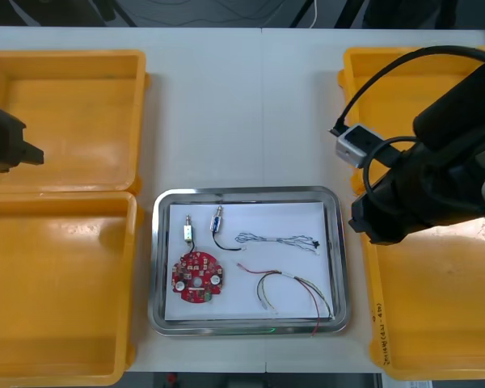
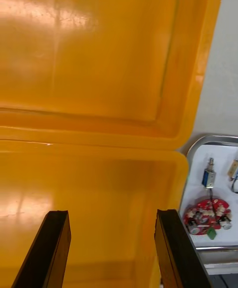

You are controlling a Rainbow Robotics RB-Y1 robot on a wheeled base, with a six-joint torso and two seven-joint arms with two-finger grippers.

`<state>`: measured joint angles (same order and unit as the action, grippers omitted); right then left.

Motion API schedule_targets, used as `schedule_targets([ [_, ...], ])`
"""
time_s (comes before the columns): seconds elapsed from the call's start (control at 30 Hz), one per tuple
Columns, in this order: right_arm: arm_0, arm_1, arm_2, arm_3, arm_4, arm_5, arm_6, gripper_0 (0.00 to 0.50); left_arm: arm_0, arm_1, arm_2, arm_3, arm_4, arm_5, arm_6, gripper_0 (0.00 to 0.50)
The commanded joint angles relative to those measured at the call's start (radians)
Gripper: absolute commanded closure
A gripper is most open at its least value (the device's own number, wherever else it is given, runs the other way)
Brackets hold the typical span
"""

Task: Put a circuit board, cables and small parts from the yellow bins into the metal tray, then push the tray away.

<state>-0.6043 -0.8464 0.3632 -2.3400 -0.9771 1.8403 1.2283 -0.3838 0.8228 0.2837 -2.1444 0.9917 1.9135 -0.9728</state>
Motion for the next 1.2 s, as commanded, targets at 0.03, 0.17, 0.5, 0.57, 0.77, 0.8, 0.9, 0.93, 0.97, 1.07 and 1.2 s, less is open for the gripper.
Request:
schedule_targets([
  [0.03,-0.086,0.053,0.122,-0.035,0.034,-0.01,-0.023,0.0,0.097,0.067,0.063,-0.065,-0.008,0.006,-0.144,0.0],
  [0.17,-0.109,0.086,0.206,-0.059,0.078,-0.021,-0.02,0.0,0.169,0.073,0.101,-0.095,-0.016,0.006,-0.187,0.0],
  [0.5,-0.223,0.179,0.399,-0.013,0.1,-0.067,0.003,0.0,0.295,0.072,0.152,-0.149,-0.03,0.006,-0.21,0.0],
  [0.57,-0.246,0.219,0.434,0.025,0.1,-0.069,0.014,0.0,0.312,0.072,0.163,-0.149,-0.028,0.006,-0.218,0.0],
  [0.77,-0.275,0.294,0.491,0.114,0.107,-0.118,0.08,0.0,0.318,0.072,0.166,-0.152,-0.028,0.006,-0.219,0.0],
  [0.8,-0.278,0.299,0.497,0.122,0.107,-0.124,0.095,0.0,0.318,0.072,0.166,-0.152,-0.028,0.006,-0.219,0.0],
  [0.9,-0.295,0.319,0.528,0.165,0.106,-0.141,0.166,0.0,0.318,0.072,0.166,-0.152,-0.028,0.006,-0.219,0.0],
  [0.93,-0.298,0.322,0.534,0.169,0.106,-0.142,0.175,0.0,0.318,0.072,0.166,-0.152,-0.028,0.006,-0.219,0.0],
  [0.97,-0.302,0.328,0.551,0.177,0.107,-0.147,0.194,0.0,0.318,0.072,0.166,-0.152,-0.028,0.006,-0.219,0.0],
  [1.07,-0.316,0.329,0.599,0.188,0.121,-0.164,0.232,0.0,0.318,0.072,0.166,-0.152,-0.028,0.006,-0.219,0.0],
  [1.2,-0.335,0.331,0.663,0.199,0.135,-0.173,0.25,0.0,0.318,0.072,0.166,-0.152,-0.028,0.006,-0.219,0.0],
])
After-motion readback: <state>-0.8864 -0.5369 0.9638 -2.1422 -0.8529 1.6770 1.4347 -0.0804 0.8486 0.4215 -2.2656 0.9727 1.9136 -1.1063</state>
